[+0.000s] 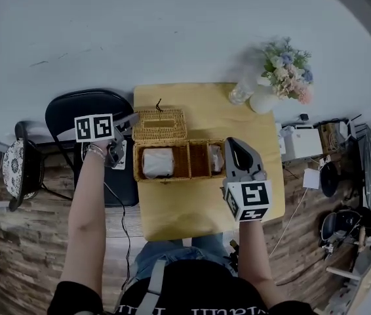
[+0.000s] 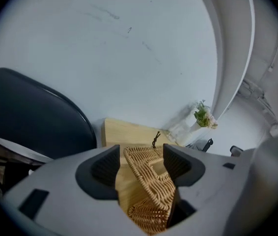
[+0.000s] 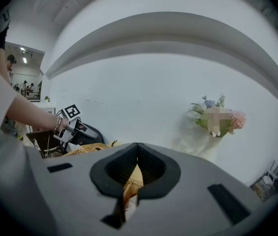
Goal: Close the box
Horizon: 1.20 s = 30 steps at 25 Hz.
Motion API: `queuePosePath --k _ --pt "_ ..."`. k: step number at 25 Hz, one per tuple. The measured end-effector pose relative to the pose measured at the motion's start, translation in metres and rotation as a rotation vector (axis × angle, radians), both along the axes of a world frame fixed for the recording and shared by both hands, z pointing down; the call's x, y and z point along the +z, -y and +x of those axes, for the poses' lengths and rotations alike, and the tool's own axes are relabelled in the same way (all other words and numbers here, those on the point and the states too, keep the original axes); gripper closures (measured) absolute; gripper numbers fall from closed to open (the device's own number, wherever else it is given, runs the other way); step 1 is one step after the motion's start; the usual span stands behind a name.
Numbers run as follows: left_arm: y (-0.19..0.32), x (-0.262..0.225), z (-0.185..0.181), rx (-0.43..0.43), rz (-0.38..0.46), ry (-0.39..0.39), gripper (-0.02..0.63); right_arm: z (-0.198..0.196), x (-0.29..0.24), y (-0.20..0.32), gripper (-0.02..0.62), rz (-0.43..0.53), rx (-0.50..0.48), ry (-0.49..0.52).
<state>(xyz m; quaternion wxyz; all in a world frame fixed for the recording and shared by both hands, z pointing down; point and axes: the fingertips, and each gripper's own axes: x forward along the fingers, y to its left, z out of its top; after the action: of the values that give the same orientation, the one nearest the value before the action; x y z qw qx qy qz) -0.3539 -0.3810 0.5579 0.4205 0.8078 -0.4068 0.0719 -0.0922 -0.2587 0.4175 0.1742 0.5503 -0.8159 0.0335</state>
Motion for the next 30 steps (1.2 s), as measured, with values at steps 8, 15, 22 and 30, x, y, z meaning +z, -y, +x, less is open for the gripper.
queuePosePath --k 8,15,22,30 --pt "0.009 0.035 0.020 0.081 -0.153 -0.109 0.327 0.001 0.007 -0.001 0.581 -0.061 0.011 -0.085" --pt "0.015 0.043 0.037 0.129 -0.159 -0.166 0.373 0.013 0.020 -0.003 0.581 -0.067 0.028 -0.113" --pt "0.016 0.036 0.036 0.110 -0.117 -0.164 0.385 0.009 0.019 -0.002 0.581 -0.062 0.008 -0.115" --pt "0.016 0.005 0.035 0.120 0.033 -0.065 0.393 0.001 0.012 -0.005 0.580 -0.041 -0.017 -0.113"
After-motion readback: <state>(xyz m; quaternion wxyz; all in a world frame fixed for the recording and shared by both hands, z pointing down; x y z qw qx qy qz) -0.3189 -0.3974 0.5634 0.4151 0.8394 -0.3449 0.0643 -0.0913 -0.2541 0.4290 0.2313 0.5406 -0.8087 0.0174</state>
